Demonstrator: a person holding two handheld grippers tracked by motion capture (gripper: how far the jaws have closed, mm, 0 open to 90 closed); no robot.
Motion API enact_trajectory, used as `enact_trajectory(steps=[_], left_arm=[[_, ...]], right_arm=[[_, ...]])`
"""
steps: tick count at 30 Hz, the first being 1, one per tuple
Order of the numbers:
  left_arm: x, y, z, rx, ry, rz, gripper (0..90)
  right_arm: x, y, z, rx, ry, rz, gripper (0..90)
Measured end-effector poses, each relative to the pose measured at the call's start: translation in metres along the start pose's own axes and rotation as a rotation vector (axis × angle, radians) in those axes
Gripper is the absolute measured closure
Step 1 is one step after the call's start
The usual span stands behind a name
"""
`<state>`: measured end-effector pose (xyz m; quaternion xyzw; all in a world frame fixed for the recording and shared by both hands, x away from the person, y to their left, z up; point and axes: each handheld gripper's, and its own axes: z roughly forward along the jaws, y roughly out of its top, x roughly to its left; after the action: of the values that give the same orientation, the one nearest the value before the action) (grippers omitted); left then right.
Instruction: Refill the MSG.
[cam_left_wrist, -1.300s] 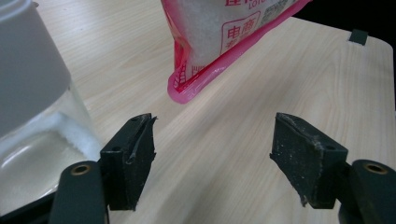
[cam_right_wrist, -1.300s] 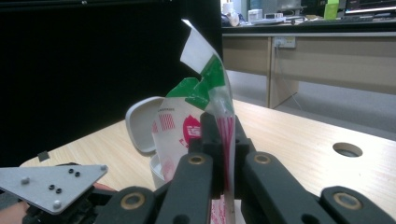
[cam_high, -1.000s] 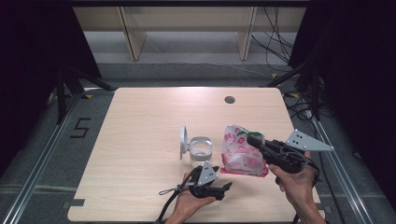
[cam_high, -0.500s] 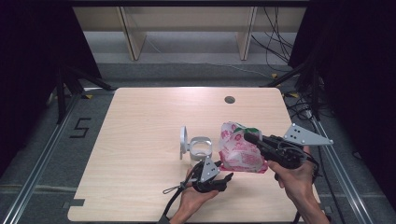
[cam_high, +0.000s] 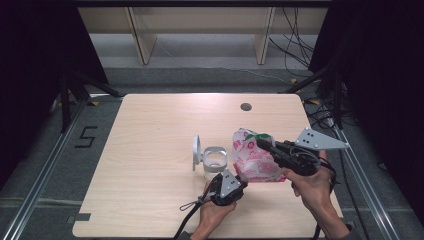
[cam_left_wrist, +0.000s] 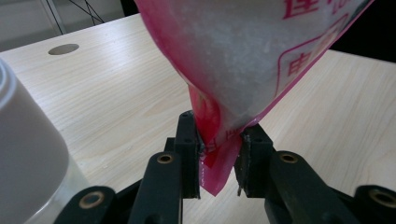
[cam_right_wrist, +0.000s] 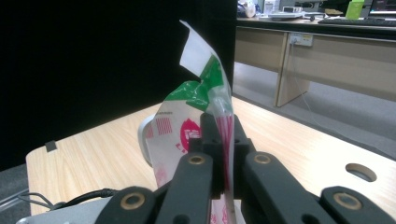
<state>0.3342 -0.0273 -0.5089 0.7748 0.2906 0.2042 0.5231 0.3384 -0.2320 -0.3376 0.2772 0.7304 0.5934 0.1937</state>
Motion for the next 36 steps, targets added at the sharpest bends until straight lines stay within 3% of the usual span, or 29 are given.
enact_trajectory(steps=[4, 6, 8, 9, 13, 14, 16, 18, 22, 24, 25, 26, 28, 29, 30, 31, 36], left_arm=[[-0.003, 0.001, 0.002, -0.020, 0.012, -0.002, 73.2], [-0.006, 0.001, 0.005, -0.024, 0.026, -0.026, 73.2], [-0.006, 0.001, 0.005, -0.027, 0.024, -0.025, 73.1], [-0.009, 0.001, 0.007, -0.038, 0.013, -0.060, 72.9], [-0.015, 0.003, 0.008, -0.035, 0.042, -0.060, 72.9], [-0.015, 0.004, 0.011, -0.061, 0.028, -0.091, 72.9], [-0.016, 0.005, 0.012, -0.071, 0.025, -0.097, 73.7], [-0.017, 0.006, 0.013, -0.079, 0.038, -0.103, 73.6], [-0.017, 0.005, 0.010, -0.069, 0.088, -0.077, 72.8], [-0.016, 0.004, 0.008, -0.061, 0.123, -0.073, 69.7], [-0.016, 0.003, 0.008, -0.063, 0.140, -0.068, 68.0], [-0.016, 0.003, 0.008, -0.061, 0.159, -0.059, 66.9], [-0.018, 0.002, 0.008, -0.064, 0.180, -0.046, 65.9], [-0.019, 0.001, 0.009, -0.069, 0.189, -0.056, 65.0], [-0.020, 0.001, 0.009, -0.072, 0.201, -0.069, 64.0], [-0.020, 0.001, 0.009, -0.072, 0.201, -0.069, 63.8], [-0.023, 0.002, 0.010, -0.088, 0.229, -0.071, 65.4]], right_arm=[[-0.001, 0.004, 0.003, 0.017, 0.003, 0.012, 90.0], [-0.006, 0.006, 0.009, 0.017, -0.018, -0.016, 90.0], [-0.007, 0.007, 0.012, 0.024, -0.008, -0.010, 90.0], [-0.007, 0.008, 0.016, 0.030, -0.003, 0.010, 90.0], [-0.007, 0.010, 0.022, 0.051, -0.003, 0.001, 90.0], [-0.006, 0.011, 0.026, 0.061, 0.000, 0.016, 90.0], [-0.006, 0.012, 0.028, 0.069, -0.004, 0.003, 90.0], [-0.005, 0.014, 0.034, 0.059, -0.014, 0.004, 90.0], [-0.011, 0.013, 0.032, 0.060, -0.025, 0.010, 90.0], [-0.013, 0.010, 0.028, 0.048, -0.027, 0.056, 90.0], [-0.016, 0.008, 0.026, 0.037, -0.039, 0.049, 90.0], [-0.016, 0.006, 0.023, 0.037, -0.038, 0.087, 90.0], [-0.020, 0.003, 0.020, 0.017, -0.042, 0.069, 90.0], [-0.018, 0.002, 0.019, 0.020, -0.040, 0.109, 90.0], [-0.019, 0.001, 0.018, 0.009, -0.051, 0.084, 90.0], [-0.018, 0.001, 0.017, 0.015, -0.050, 0.102, 90.0], [-0.016, 0.002, 0.016, 0.003, -0.053, 0.094, 90.0]])
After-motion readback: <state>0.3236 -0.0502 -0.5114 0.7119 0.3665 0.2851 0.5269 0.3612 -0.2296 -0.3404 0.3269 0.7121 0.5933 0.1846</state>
